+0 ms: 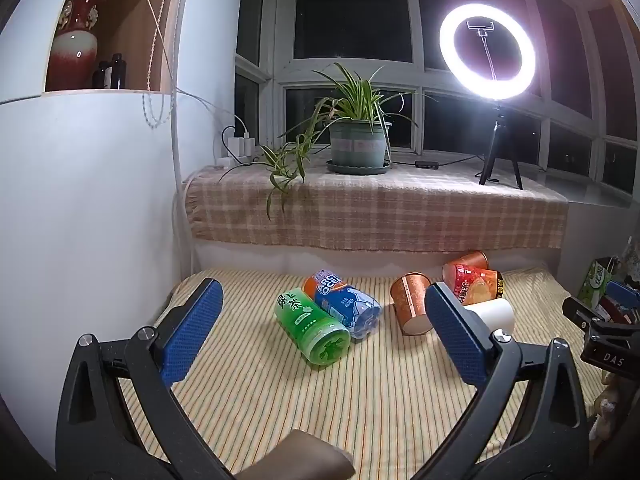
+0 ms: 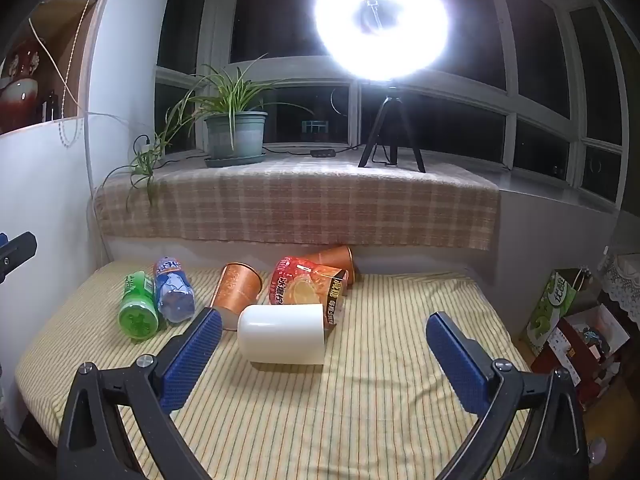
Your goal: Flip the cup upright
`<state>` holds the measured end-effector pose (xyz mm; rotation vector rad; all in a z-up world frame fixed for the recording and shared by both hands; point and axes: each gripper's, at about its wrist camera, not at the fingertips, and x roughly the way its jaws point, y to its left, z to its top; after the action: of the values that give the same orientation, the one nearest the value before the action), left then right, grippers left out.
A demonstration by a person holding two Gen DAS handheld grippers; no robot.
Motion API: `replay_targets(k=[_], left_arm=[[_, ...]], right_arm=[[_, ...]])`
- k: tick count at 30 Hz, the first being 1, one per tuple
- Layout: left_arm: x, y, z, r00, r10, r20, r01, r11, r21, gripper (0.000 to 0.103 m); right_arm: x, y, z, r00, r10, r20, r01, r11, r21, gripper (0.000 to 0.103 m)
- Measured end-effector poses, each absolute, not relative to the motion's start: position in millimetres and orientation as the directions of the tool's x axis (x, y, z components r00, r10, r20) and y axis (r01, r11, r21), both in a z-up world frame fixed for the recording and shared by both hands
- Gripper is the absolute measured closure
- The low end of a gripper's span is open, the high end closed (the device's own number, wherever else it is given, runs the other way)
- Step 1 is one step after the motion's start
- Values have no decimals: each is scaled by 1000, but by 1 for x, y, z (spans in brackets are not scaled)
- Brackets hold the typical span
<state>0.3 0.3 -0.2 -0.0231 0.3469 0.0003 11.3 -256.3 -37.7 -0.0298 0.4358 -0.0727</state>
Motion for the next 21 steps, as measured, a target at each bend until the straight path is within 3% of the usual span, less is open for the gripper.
replay_targets(k=[21], left_arm=[[1,2,-2,938,-1,-346,-9,1000,-27,1]], right_arm=[[14,-254,-40,901,-74,-428,63,997,-39,0]])
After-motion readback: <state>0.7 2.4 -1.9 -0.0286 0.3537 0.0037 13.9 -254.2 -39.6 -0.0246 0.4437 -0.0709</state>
